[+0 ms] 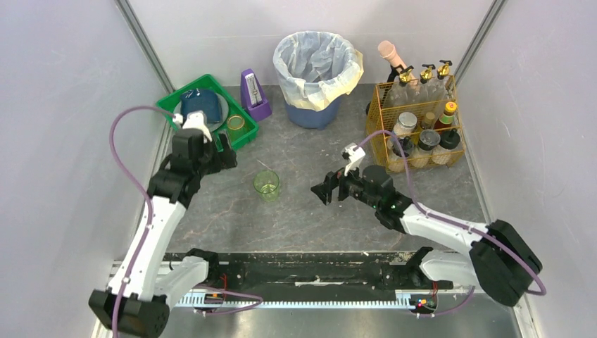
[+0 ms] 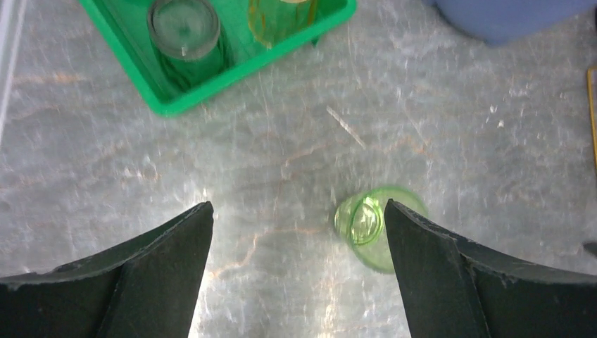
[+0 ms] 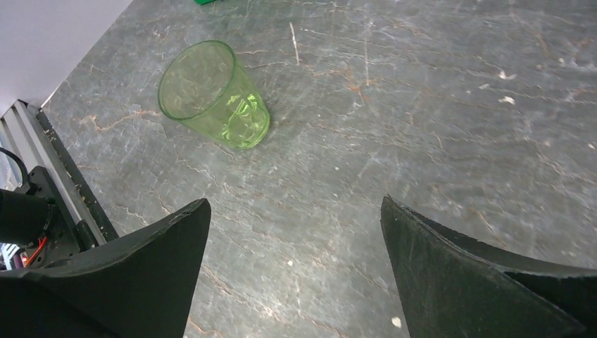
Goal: Clear the kitchen counter
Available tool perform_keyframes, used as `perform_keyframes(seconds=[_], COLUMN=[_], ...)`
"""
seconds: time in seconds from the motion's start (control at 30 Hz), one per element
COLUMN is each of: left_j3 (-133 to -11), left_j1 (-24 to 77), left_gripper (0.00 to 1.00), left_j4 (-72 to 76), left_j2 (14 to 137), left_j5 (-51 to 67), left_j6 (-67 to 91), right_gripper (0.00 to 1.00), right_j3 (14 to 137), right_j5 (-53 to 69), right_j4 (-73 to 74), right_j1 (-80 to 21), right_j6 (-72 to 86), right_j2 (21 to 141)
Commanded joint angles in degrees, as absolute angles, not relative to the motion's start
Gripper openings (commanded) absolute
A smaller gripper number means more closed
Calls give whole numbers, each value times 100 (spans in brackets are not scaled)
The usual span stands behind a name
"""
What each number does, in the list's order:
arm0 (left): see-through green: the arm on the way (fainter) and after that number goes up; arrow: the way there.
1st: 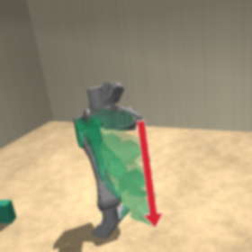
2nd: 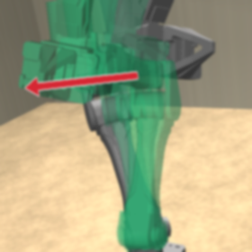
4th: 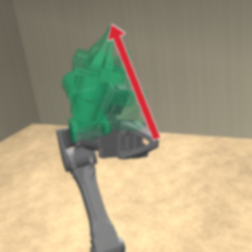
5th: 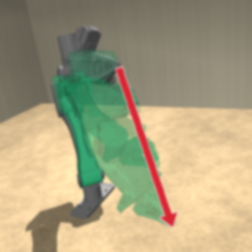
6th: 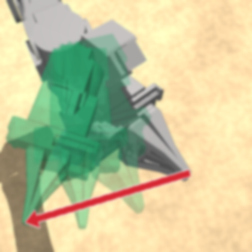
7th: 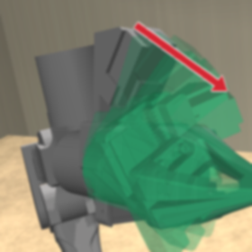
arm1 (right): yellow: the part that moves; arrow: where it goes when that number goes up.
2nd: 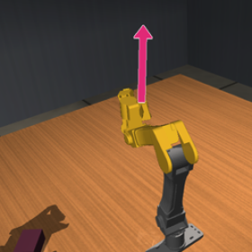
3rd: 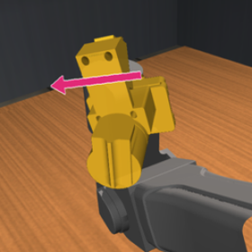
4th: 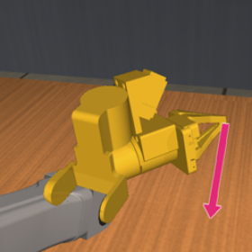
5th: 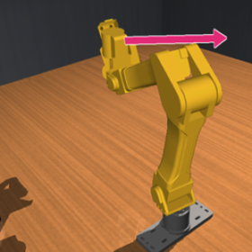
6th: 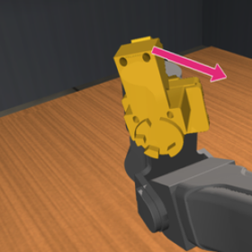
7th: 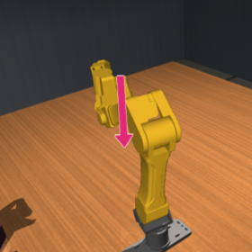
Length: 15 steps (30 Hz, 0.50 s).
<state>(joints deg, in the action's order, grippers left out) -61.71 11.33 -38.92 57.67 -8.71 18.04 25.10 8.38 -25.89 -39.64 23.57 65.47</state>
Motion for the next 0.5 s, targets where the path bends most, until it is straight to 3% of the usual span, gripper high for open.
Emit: perform_keyframes(seconds=[0.0,0.17,0.47], left_j3=[-5163,-4269,-4237], left_j1=[1125,1119,1118], left_gripper=[96,97,97], left_j4=[-3491,-3329,-3366], left_j2=[4809,3927,3534], left_j5=[-585,-654,-830], left_j6=[2136,2317,2208], right_gripper=[92,87,79], right_j3=[3445,4570,6445], right_j5=[508,277,105], right_j4=[-1904,-1297,-555], right_j1=[-4313,-4735,-5206], right_j6=[2057,2029,2307], right_j2=[7125,8106,9771])
